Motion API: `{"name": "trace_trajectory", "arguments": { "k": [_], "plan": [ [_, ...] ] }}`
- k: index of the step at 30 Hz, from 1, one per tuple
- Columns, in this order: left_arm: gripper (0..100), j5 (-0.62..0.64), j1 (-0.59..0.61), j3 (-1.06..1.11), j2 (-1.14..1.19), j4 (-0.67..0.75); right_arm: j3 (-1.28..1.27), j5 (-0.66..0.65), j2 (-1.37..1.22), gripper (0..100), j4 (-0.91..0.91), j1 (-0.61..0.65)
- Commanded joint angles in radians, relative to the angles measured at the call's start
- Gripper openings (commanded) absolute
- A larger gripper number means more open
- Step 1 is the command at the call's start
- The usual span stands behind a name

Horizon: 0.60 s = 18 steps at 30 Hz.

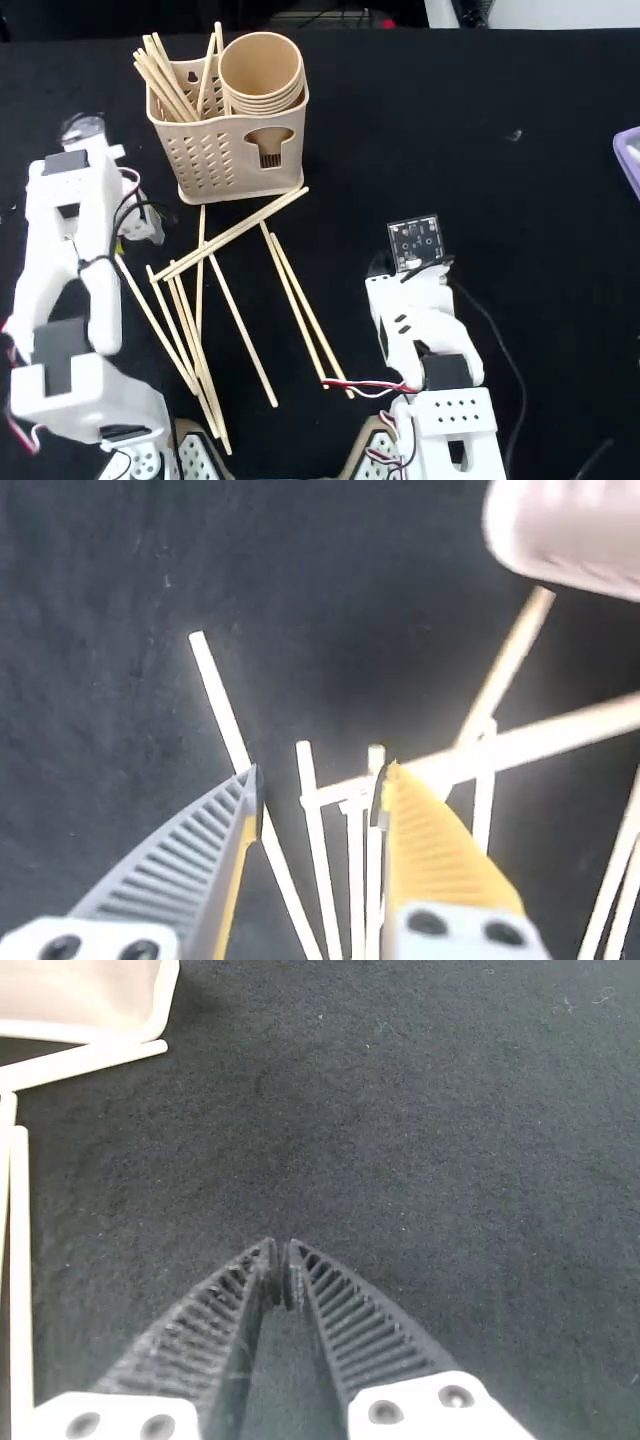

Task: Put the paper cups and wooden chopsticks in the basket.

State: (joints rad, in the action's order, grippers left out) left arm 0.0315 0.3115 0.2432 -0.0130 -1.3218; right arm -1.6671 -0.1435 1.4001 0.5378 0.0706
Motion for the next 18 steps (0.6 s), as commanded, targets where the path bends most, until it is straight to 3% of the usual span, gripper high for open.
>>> {"name": "trace_trajectory", "arguments": {
  "k": [1, 5, 8, 15, 18],
  "plan": [
    [20, -0.164, -0.07, 0.079, -0.112, -0.006, 0.005, 0.006, 0.019, 2.1, -0.023, -0.008],
    [21, -0.422, -0.179, 0.255, -0.158, -0.054, 0.005, 0.006, 0.019, 2.1, -0.025, -0.008],
    [21, -0.494, -0.225, 0.352, -0.17, -0.054, 0.005, 0.006, 0.019, 2.1, -0.025, -0.008],
    [21, -0.244, -0.246, 0.389, -0.16, -0.051, 0.005, 0.005, 0.019, 2.1, -0.025, -0.008],
    [21, -0.157, -0.242, 0.432, -0.161, 0.032, 0.005, 0.005, 0.019, 2.1, -0.025, -0.008]
  ]
}}
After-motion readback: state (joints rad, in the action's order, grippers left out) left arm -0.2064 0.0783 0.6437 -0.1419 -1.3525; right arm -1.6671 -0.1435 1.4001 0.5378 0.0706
